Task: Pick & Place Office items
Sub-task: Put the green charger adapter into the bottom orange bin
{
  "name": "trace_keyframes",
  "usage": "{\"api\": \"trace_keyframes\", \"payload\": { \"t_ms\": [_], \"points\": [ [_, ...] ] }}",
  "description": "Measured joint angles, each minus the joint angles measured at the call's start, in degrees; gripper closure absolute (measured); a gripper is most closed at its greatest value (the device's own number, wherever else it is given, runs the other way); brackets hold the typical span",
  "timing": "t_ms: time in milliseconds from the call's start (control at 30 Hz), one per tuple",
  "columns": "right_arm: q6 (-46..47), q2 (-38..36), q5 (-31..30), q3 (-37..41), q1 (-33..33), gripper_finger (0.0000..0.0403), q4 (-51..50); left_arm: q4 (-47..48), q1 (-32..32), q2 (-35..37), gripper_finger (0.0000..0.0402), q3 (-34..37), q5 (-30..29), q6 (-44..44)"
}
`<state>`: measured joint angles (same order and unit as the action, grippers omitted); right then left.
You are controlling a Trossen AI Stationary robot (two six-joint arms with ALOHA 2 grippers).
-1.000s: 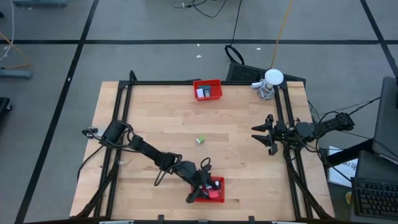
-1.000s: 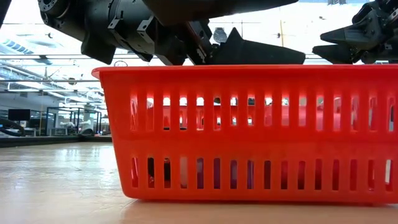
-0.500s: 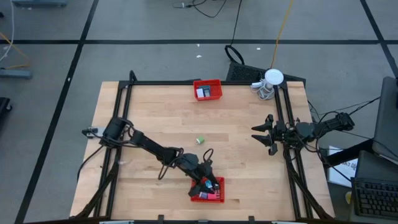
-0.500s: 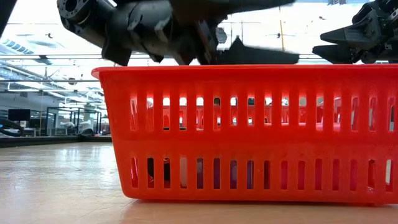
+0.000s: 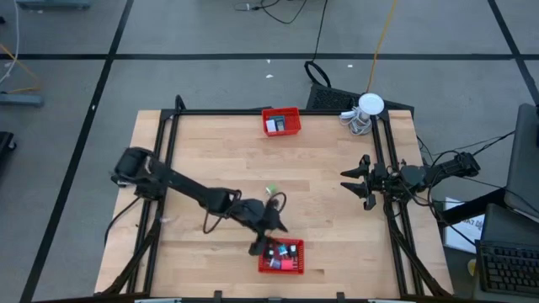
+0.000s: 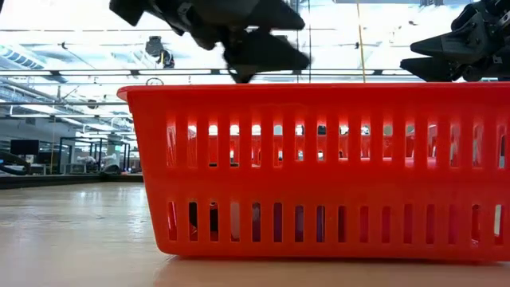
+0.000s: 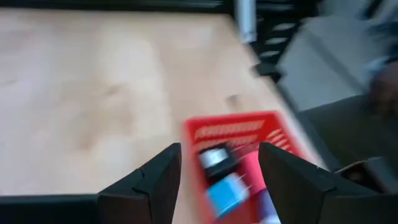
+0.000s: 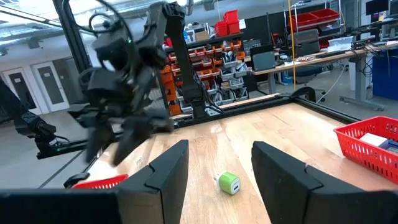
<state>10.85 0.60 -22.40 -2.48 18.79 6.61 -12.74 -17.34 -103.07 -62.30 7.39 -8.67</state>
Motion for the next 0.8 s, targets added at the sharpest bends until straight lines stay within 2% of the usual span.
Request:
{"api": "trace_keyframes", "payload": {
  "t_ms": [200, 300, 400, 633, 800],
  "points": [
    [0.0, 0.0, 0.0, 0.0, 0.0, 0.0238, 0.0, 14.8, 1.9, 6.3, 0.0203, 0.0, -16.4, 1.0],
    [0.0, 0.0, 0.0, 0.0, 0.0, 0.0238, 0.0, 19.0, 2.7, 6.9, 0.0214, 0.0, -26.0, 0.9],
    [0.0, 0.0, 0.0, 0.0, 0.0, 0.0238, 0.0, 21.6, 3.9, 6.2, 0.0224, 0.0, -31.9, 0.2],
    [0.0, 0.0, 0.0, 0.0, 0.0, 0.0238, 0.0, 21.0, 7.8, 1.4, 0.0249, 0.0, -32.4, -8.3],
    [0.0, 0.0, 0.0, 0.0, 0.0, 0.0238, 0.0, 17.0, 9.9, -3.4, 0.0263, 0.0, -27.7, -10.1]
  ]
}}
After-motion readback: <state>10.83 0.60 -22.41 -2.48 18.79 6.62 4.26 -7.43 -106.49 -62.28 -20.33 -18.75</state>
